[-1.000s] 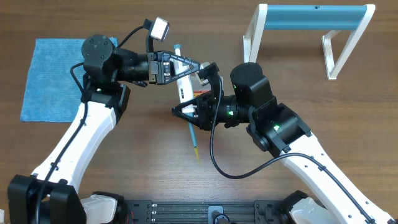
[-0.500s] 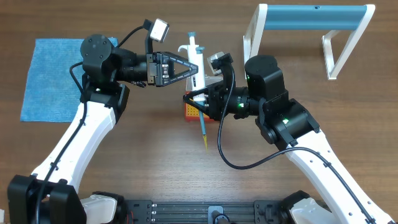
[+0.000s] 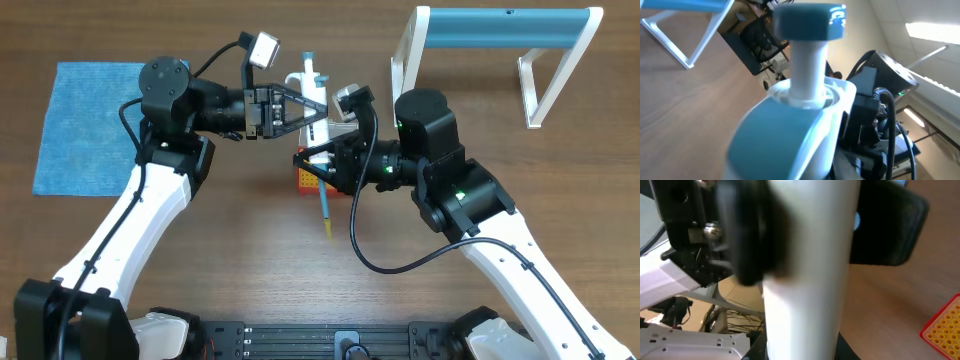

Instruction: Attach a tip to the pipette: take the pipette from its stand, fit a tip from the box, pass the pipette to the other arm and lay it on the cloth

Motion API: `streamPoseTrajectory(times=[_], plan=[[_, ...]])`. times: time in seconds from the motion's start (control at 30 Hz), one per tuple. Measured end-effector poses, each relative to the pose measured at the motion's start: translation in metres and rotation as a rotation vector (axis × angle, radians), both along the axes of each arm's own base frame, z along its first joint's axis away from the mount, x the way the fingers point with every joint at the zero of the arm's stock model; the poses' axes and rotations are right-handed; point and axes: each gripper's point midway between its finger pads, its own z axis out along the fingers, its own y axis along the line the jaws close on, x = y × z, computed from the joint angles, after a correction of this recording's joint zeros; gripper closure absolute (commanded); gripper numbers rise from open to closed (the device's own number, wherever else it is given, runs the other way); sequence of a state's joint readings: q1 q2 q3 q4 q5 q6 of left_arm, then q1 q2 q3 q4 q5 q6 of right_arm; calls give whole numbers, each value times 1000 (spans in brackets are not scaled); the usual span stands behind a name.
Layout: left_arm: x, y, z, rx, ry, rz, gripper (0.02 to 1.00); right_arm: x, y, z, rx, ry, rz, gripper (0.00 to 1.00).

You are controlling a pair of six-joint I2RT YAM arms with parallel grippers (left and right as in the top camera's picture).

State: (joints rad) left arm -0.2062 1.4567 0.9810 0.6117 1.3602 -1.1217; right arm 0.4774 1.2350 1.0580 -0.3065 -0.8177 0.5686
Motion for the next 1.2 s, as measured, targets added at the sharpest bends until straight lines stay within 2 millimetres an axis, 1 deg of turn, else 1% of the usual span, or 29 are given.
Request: streamPoseTrajectory(times=[0.03,0.07,0.1,0.13,0.17,0.3,0.33,0.4,0.43,0.5,0.53,0.57,0.6,0.63,0.7,0.73,0.77,0.8,0.83,0.9,0.93,0.97,1.0,1.03,1.07,1.1,1.17,1.2], plan=[[0,0,0,-1,-2,3,991,0,0,0,2,0,3,919],[0,0,0,0,-2,3,991,0,0,0,1,0,2,735],[1,0,0,0,-3,4,991,0,0,0,2,1,3,470],[1,0,0,-1,-3,5,991,0,0,0,2,-4,4,325],[1,0,0,-1,-2,8,991,-1,0,0,3,3,5,213],[4,-1,1,-4,-3,24,991,-2,0,-1,2,5,13,202],[4,-1,1,-4,-3,27,991,-3,-1,-4,-10,14,9,200],[7,1,-1,0,16,38,991,-4,-9,-21,-78,68,-25,198],[10,4,-5,8,39,49,991,-2,-17,-35,-133,103,-64,198],[22,14,-19,37,125,105,991,1,-33,-55,-222,153,-131,163],[28,22,-31,56,175,140,991,3,-38,-59,-242,155,-151,161],[38,35,-47,87,262,200,991,10,-45,-61,-257,144,-182,159],[41,45,-60,112,321,237,991,18,-50,-60,-255,124,-208,159],[43,59,-77,145,403,285,991,32,-57,-53,-230,82,-244,159],[44,88,-111,220,539,396,991,59,-69,-28,-150,-23,-290,159],[42,102,-130,276,608,458,991,67,-72,-14,-106,-78,-291,156],[39,113,-144,321,660,507,991,72,-73,3,-53,-139,-276,154],[37,124,-157,372,695,554,991,73,-72,10,-30,-166,-261,156],[33,134,-171,433,734,601,991,72,-72,19,-1,-194,-240,156],[19,157,-197,571,825,690,993,69,-72,26,35,-206,-205,156],[6,171,-212,662,891,735,993,68,-73,26,39,-200,-199,156],[-13,186,-226,765,973,769,993,67,-75,26,46,-184,-193,156],[-24,193,-232,819,1010,778,993,66,-77,24,46,-174,-194,156],[-42,203,-237,896,1065,779,993,65,-78,23,45,-160,-191,156],[-65,215,-241,983,1135,769,993,64,-79,20,43,-141,-192,156],[-80,226,-239,1046,1183,757,993,65,-80,19,41,-135,-195,156],[-95,246,-228,1138,1232,744,993,65,-81,18,40,-131,-195,154],[-97,256,-221,1174,1241,741,991,65,-81,18,39,-131,-196,156]])
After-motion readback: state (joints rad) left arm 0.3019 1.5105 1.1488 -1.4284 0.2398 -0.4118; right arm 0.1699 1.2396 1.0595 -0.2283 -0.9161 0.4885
